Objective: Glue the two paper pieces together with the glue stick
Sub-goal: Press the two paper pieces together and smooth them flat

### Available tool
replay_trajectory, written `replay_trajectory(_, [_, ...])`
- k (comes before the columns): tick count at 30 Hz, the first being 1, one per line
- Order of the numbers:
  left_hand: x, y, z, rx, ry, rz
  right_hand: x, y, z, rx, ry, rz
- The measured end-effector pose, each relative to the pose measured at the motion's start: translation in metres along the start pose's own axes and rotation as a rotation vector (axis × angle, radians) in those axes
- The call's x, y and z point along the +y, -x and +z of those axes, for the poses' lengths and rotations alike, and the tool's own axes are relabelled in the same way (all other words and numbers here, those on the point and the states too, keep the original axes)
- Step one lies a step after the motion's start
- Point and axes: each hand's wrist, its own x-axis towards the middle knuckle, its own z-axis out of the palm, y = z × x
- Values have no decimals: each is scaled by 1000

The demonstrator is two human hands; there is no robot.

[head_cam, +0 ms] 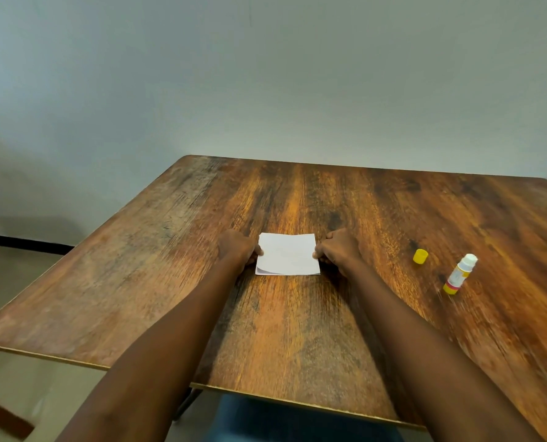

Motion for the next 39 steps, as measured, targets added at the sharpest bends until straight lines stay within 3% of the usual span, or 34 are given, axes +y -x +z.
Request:
replay_trajectory(25, [-1, 2, 5, -11, -197, 75, 0, 6, 5, 6, 58, -68])
replay_trajectory(39, [-6, 2, 6, -3, -467, 221, 4, 3, 12, 60, 160, -58])
